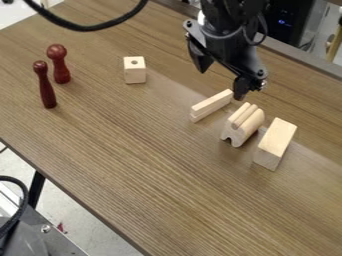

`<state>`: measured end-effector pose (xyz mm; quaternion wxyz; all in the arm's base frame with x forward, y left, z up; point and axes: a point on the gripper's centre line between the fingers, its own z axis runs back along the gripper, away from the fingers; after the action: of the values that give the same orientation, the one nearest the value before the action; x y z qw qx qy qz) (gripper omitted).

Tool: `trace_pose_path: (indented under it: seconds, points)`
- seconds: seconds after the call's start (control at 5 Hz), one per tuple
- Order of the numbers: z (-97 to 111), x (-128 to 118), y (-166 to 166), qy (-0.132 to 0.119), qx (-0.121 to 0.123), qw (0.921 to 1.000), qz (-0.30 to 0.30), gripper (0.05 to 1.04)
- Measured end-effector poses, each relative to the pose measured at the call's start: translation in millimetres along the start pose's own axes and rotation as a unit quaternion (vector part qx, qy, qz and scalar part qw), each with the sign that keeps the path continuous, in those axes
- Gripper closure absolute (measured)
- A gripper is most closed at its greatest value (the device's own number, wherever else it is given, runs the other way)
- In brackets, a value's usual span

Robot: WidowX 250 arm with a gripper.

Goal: Place the cube with a slot on top of the rectangular block

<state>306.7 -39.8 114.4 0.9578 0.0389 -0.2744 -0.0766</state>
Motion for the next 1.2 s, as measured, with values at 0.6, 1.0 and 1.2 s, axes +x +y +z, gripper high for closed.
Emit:
trace_pose_path:
  seconds: [0.6,1.0,1.2]
  points:
    - [-28.6,8.0,47.8,0.044,0.036,0.9944,0.089,0.083]
    - [-42.0,16.2,85.5,0.103,0.077,0.9541,0.27,0.083]
    - [-49.0,10.2,97.7,0.13,0.102,0.9288,0.332,0.083]
